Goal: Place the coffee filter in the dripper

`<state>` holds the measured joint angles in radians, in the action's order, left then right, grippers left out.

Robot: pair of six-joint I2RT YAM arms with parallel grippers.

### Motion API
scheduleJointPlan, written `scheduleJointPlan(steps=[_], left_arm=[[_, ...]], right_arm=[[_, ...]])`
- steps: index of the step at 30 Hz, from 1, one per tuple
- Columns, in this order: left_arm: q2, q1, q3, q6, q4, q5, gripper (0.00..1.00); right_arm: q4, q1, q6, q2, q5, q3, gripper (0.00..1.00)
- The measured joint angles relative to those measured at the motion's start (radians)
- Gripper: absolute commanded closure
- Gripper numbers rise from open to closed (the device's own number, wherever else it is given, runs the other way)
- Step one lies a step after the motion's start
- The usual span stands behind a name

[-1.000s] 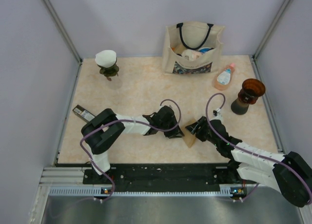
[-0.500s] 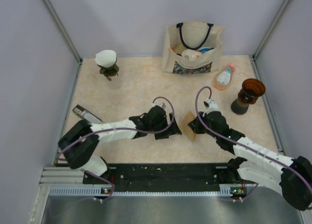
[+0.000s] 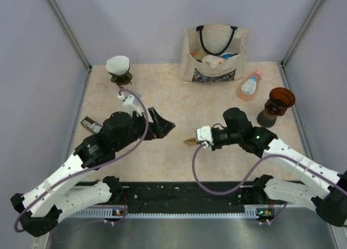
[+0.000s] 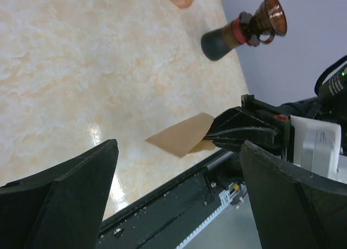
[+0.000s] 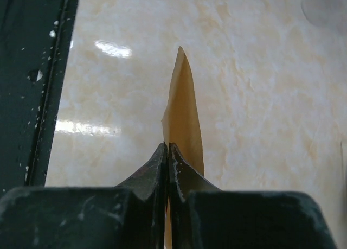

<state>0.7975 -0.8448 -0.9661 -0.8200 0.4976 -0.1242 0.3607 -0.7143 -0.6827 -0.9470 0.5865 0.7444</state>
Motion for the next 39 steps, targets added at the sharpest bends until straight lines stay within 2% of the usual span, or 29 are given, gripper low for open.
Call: scheduleJointPlan(steps=[3,6,10,13,17,24,39], left_arm=[[0.048,0.001,-0.047,0.035,0.035,0.069,0.01],[0.128,0.001,-0.056,0.084,0.041,0.191,0.01],[0.198,0.001,-0.003,0.126,0.018,0.356,0.01],[0.214,0.001,0.043,0.142,0.003,0.429,0.01],[0.243,0.001,0.079,0.149,-0.050,0.490,0.01],[0.301,0.001,0.106,0.149,-0.101,0.493,0.01],[0.314,0.001,0.135,0.132,-0.127,0.399,0.06]], right_arm=[[0.166,-0.085,-0.247,-0.108,0.023,0.138,1.00],[0.276,-0.133,-0.423,-0.183,0.018,0.229,1.00],[0.395,-0.180,-0.591,-0.247,-0.006,0.290,1.00],[0.455,-0.193,-0.665,-0.277,-0.018,0.313,1.00],[0.499,-0.205,-0.724,-0.298,-0.024,0.325,1.00],[0.530,-0.217,-0.758,-0.312,-0.017,0.339,1.00],[0.536,-0.222,-0.782,-0.319,-0.003,0.345,1.00]])
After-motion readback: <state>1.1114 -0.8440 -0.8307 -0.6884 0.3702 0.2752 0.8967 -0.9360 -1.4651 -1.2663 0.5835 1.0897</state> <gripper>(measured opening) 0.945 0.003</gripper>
